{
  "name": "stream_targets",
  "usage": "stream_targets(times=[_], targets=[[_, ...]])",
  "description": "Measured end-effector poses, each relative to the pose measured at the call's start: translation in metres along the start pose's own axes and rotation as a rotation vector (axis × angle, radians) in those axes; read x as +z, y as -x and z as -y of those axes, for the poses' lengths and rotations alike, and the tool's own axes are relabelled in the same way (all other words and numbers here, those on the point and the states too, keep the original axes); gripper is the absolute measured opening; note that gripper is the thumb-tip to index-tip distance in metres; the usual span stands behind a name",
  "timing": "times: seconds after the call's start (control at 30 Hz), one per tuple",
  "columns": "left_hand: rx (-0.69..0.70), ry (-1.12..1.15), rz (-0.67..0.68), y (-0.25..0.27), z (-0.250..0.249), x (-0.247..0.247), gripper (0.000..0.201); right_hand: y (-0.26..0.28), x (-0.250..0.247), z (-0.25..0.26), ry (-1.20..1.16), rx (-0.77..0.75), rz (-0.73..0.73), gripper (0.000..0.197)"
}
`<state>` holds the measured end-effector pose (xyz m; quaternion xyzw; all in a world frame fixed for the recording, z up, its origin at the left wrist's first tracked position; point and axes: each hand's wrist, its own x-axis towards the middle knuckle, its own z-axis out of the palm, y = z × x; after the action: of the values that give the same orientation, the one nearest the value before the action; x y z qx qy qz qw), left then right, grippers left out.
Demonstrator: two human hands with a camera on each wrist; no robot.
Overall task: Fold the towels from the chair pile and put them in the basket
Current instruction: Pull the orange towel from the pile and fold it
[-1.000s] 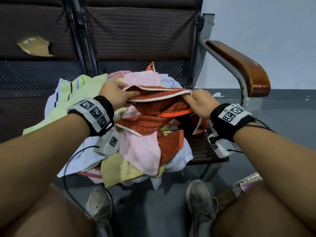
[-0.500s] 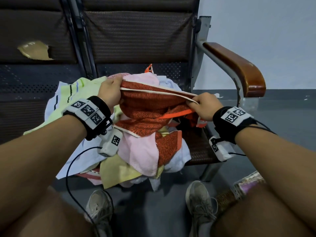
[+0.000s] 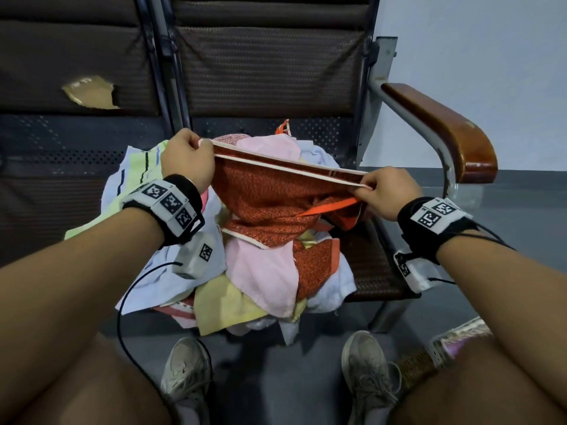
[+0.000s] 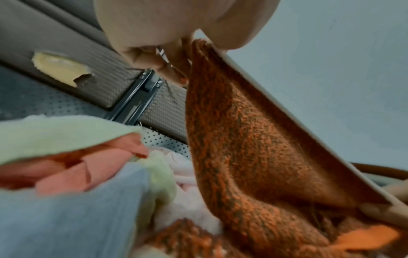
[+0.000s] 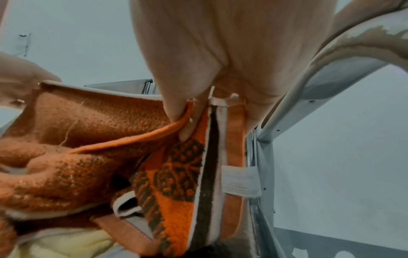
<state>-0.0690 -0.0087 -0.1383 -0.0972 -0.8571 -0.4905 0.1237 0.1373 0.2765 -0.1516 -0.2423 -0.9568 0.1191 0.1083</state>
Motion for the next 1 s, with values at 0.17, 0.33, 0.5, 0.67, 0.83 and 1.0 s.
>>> stream_targets(times=[0.17, 0.33, 0.5, 0.67, 0.83, 1.0], targets=[[-0.215, 0.13, 0.051, -0.002, 0.001, 0.008, 0.021, 0.002, -0.004, 0.006, -0.19, -0.023, -0.075, 0.02], [-0.138, -0.025, 0.168, -0.006, 0.006, 0.001, 0.045, 0.006, -0.013, 0.017, -0.358, -0.062, -0.07, 0.043], [-0.005, 0.058, 0.176, 0.0, -0.015, -0.019, 0.044, -0.004, -0.044, 0.038, -0.122, -0.049, -0.054, 0.028], [-0.074, 0.59, 0.317, -0.005, -0.068, -0.055, 0.007, -0.016, -0.096, 0.055, -0.255, 0.001, -0.144, 0.026], [0.071, 0.579, 0.378, -0.023, -0.108, -0.092, 0.019, -0.02, -0.153, 0.07, -0.357, -0.024, -0.229, 0.035], [0.203, 0.536, 0.294, -0.029, -0.12, -0.109, 0.019, -0.01, -0.183, 0.072, -0.514, -0.087, -0.217, 0.054]])
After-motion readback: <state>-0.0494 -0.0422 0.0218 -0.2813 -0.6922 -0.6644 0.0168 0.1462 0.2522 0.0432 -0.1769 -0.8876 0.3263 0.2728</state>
